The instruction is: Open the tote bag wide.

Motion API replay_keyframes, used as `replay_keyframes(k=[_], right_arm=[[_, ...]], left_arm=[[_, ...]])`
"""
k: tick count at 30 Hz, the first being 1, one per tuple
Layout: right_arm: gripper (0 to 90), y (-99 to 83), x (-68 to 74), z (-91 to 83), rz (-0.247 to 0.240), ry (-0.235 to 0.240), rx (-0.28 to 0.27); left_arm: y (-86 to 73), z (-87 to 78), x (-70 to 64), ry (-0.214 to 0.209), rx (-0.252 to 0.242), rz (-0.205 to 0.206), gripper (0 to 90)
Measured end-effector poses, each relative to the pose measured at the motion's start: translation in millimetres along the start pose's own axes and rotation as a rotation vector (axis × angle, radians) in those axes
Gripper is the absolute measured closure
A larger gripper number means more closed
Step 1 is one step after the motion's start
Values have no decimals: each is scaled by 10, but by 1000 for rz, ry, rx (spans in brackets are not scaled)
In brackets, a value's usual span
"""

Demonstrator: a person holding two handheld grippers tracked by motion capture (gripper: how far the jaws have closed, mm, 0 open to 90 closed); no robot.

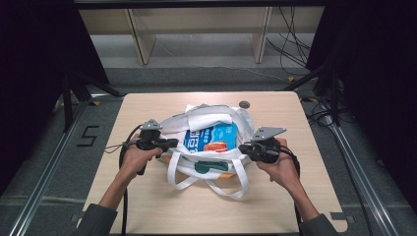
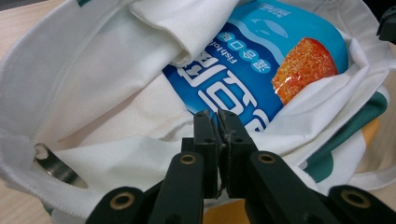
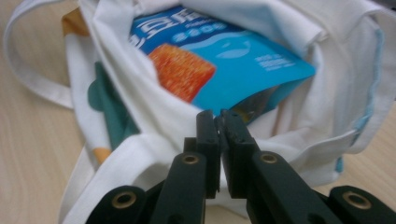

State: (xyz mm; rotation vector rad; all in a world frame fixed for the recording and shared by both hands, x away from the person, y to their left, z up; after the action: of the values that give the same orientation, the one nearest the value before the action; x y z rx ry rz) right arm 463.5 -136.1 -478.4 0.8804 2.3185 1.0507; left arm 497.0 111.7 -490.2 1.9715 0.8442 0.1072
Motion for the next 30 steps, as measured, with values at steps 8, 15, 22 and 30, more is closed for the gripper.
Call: replay_keyframes(k=[8,15,22,30], right_arm=[[884,9,-69,349,13,-15,95],[900,-393,155,276,-45,45,208],[900,-255,103,263,-62,32,149],[894,-190,89,271,-63,14,138]], left_arm=[[118,261,-61,-23,72,20,854],[47,289,54,-1,99,-6,876],[-191,224,52,-4,180,24,894],[-364,93,-4,-15,217,54,895]])
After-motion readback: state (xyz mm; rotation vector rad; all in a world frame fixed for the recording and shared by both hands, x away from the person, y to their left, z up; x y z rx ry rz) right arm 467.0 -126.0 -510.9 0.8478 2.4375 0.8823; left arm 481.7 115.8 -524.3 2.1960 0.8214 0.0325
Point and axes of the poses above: each handheld gripper's, and its own axes: z roughly forward along the jaws, y roughly out of its top, x roughly to its left, the point moved 10 cm from there along z, roughly forward along the jaws, and after that the axes turned 8 degrees about -y, right-handed, at the moved point
